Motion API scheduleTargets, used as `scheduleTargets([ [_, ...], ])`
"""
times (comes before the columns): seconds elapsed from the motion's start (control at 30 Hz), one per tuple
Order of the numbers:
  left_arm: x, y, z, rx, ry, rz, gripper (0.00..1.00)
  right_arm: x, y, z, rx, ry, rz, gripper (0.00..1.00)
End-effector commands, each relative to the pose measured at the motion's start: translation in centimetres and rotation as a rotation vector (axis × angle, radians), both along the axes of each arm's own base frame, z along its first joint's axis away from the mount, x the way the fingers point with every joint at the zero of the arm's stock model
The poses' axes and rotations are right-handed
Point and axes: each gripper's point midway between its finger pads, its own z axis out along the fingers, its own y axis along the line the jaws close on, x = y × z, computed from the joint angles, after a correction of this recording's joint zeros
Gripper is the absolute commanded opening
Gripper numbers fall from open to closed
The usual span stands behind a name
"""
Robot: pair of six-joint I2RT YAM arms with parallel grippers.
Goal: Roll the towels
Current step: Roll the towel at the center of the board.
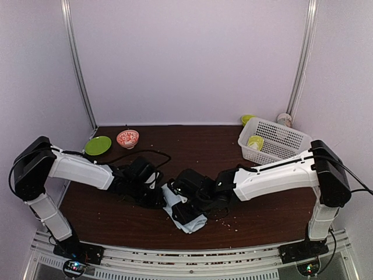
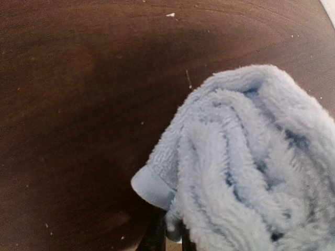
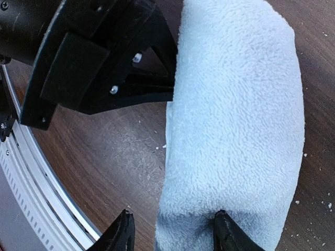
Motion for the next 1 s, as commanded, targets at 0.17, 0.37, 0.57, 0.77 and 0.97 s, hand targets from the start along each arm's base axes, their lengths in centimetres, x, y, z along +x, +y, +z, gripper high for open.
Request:
scheduleTargets([
  [0.17,-2.2,4.3,2.2,0.036,-0.027,0.07,0.13,-1.0,1.6,-1.0,0.049,0.08,0.047,0.54],
  [0.37,-1.5,4.9,6.1,-0.012,-0.114,0.111,0.14,-1.3,2.0,-1.8,0.047,0.105,0.062,0.56],
  [0.57,1.2,1.4,9.6,-0.107,-0.168,0.082,0.14,-1.6,2.1,-2.2,0.048,0.126,0.065,0.57],
  [0.77,2.5,-1.3,9.8,-0.151,-0.167,0.04,0.14,-1.7,2.0,-2.2,0.051,0.128,0.065,0.58],
  [0.97,2.1,-2.2,5.5,-0.141,-0.077,0.029,0.13,-1.5,1.8,-1.8,0.056,0.114,0.055,0.59],
])
